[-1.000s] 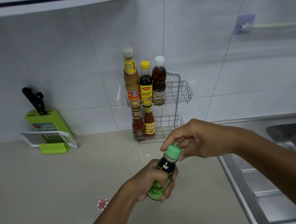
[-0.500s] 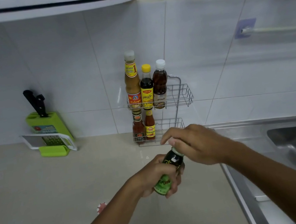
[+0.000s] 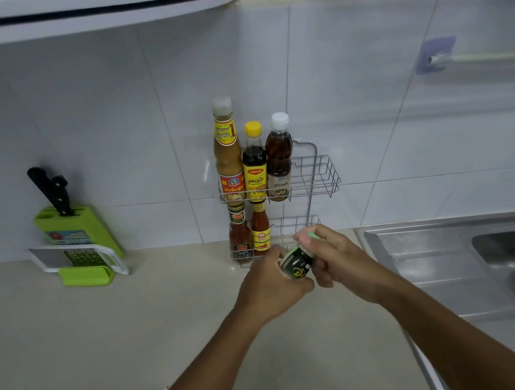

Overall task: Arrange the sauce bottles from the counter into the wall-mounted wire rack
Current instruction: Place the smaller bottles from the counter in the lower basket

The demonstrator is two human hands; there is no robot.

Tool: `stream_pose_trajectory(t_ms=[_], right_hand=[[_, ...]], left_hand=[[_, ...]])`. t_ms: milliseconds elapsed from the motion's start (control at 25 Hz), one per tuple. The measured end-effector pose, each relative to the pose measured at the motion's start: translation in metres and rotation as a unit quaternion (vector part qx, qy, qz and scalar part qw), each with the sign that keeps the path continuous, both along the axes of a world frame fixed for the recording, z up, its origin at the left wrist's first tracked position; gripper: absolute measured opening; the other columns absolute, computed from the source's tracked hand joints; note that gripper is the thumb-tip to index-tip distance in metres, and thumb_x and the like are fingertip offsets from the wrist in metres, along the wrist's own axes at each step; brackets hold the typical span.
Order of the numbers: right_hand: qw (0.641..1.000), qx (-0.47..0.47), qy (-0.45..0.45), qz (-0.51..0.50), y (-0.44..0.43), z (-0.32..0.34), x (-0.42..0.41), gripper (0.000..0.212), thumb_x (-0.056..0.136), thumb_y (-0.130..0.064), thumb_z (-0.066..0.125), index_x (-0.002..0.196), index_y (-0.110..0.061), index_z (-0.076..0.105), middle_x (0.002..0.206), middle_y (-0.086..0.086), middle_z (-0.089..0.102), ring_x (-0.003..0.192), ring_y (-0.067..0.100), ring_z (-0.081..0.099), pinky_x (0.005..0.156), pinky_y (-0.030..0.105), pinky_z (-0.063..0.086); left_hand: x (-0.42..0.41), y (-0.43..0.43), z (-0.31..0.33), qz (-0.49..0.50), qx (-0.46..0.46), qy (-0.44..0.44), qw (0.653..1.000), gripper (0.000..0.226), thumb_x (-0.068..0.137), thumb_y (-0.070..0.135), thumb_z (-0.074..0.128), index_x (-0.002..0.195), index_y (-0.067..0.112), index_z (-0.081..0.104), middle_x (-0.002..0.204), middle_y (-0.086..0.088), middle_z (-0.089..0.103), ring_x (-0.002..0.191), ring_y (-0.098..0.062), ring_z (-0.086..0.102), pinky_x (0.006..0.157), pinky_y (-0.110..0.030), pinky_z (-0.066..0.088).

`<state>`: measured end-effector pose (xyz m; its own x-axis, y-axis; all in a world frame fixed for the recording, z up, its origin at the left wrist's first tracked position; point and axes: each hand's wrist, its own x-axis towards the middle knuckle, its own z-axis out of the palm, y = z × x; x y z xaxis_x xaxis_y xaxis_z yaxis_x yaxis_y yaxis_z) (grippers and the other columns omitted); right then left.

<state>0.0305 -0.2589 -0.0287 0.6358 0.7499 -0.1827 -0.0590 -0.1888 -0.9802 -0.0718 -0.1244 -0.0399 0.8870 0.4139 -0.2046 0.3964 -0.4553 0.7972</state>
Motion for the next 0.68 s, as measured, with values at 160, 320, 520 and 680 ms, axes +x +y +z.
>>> stream_pose_trajectory(t_ms=[160, 320, 520, 680], right_hand=[[0.999, 0.05, -0.004, 0.008, 0.0, -0.025, 0.035, 0.032, 0.089, -0.025, 0.075, 0.112, -0.002, 0.071, 0.086, 0.014, 0.07, 0.071, 0.024, 0.063, 0.062, 0.031, 0.053], [0.986, 0.055, -0.007, -0.155, 0.011, -0.05, 0.078, 0.018, 0.089, -0.021, 0.078, 0.097, -0.005, 0.078, 0.078, 0.012, 0.073, 0.073, 0.031, 0.066, 0.066, 0.038, 0.058], [0.966, 0.005, -0.056, -0.254, 0.038, -0.085, 0.109, 0.017, 0.086, -0.024, 0.082, 0.098, -0.013, 0.078, 0.084, 0.008, 0.079, 0.07, 0.022, 0.073, 0.072, 0.039, 0.065], [0.956, -0.046, -0.137, -0.256, 0.063, -0.11, 0.126, 0.017, 0.083, -0.03, 0.084, 0.096, -0.023, 0.075, 0.084, 0.002, 0.078, 0.072, 0.023, 0.074, 0.063, 0.027, 0.057]], left_hand=[[0.028, 0.032, -0.008, -0.052, -0.163, 0.035, 0.985, 0.075, 0.061, 0.039, 0.085, 0.123, 0.034, 0.043, 0.108, 0.004, 0.068, 0.092, -0.015, 0.072, 0.077, -0.037, 0.062], [0.075, 0.067, -0.03, 0.074, -0.234, -0.024, 0.969, 0.059, 0.089, 0.038, 0.068, 0.142, 0.024, 0.045, 0.115, 0.001, 0.069, 0.1, -0.019, 0.072, 0.095, -0.045, 0.058], [0.132, 0.077, -0.05, 0.128, -0.157, -0.025, 0.979, 0.016, 0.102, 0.015, 0.042, 0.118, 0.015, 0.046, 0.096, -0.012, 0.073, 0.071, -0.03, 0.078, 0.063, -0.045, 0.065], [0.161, 0.072, -0.064, 0.185, -0.166, -0.008, 0.968, 0.028, 0.107, 0.021, 0.036, 0.094, 0.002, 0.052, 0.077, -0.025, 0.073, 0.049, -0.029, 0.071, 0.047, -0.036, 0.061]])
